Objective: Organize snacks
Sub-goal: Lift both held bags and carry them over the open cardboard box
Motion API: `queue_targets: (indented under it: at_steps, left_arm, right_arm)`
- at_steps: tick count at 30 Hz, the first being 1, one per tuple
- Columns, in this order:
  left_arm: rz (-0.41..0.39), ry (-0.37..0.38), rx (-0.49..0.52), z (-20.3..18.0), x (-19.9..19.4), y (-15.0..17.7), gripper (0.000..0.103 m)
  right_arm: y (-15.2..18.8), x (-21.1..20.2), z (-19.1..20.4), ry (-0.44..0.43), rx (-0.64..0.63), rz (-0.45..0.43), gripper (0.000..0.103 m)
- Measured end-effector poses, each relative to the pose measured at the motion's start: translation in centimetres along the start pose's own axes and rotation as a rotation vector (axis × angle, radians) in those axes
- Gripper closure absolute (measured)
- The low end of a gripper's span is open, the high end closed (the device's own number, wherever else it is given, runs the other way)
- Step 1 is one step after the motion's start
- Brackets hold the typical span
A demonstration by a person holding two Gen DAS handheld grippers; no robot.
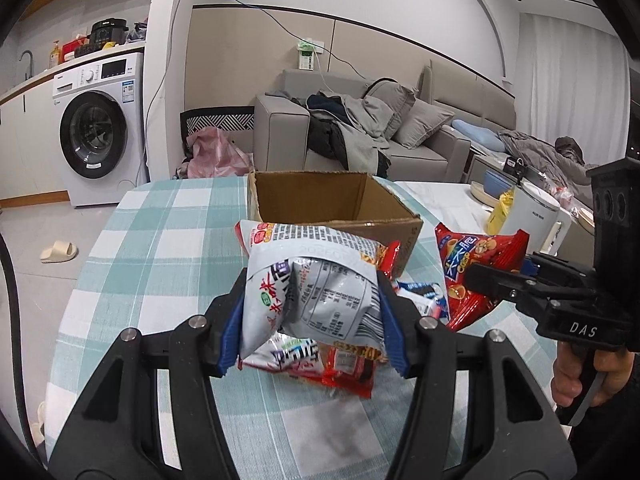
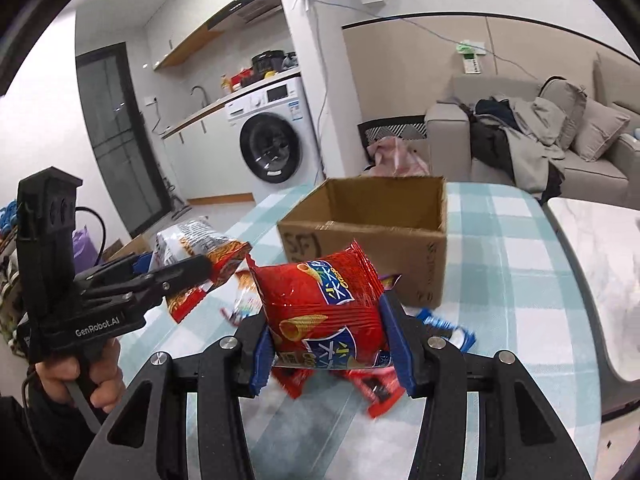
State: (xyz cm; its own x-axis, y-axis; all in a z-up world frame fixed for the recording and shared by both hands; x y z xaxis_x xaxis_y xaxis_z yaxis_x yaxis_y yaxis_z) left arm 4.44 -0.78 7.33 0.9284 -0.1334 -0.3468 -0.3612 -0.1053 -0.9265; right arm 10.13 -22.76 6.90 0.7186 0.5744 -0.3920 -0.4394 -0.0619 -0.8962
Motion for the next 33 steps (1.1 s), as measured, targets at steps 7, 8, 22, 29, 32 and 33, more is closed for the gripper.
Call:
queue_targets:
  at_steps: [7, 8, 22, 29, 32, 33]
  left_arm:
    - [-0.015, -0.039, 0.010, 0.8, 2.9, -2.3, 0.048]
    - [-0.016, -0.044, 0.010, 0.9, 3.3, -2.5, 0.048]
    - [-0.010, -0.104, 0.010, 3.9, 10.2, -5.4, 0.048]
    - [0.012, -0.125, 0.003, 5.0, 14.5, -6.0, 0.048]
    - [0.023, -0.132, -0.011, 5.7, 16.4, -5.8, 0.048]
    - [0.027, -0.131, -0.015, 5.8, 17.0, -5.8, 0.048]
  right_arm:
    - [-2.3, 2.5, -0.9, 0.031, 0.029, -0.019, 0.054]
    - [-2.7, 2.9, -1.0, 0.031, 0.029, -0.020, 0.054]
    - [-6.6, 7.3, -2.9, 0.043, 0.045, -0.051, 0.054]
    - [-7.9, 9.8, -4.1, 0.040, 0.065, -0.069, 0.054]
    - [-8.1, 10.9, -4.5, 0.043, 0.065, -0.075, 0.054]
    - [-8.1, 11.3, -4.7, 0.049, 0.068, -0.073, 0.054]
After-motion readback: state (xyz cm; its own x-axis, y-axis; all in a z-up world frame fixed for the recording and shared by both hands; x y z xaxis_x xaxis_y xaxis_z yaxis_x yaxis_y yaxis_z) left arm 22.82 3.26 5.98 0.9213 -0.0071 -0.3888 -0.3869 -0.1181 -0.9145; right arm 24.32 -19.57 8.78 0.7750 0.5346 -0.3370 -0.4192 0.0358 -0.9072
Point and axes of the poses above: each gripper's, at about its wrist camera, not at the fingertips, and x roughly the way its jaws point, z to its left, y to its underside, the point moved 3 cm from there along x, roughly the way its jaws point, and after that the axes turned 10 degrees about -z, right-handed, at the moved point
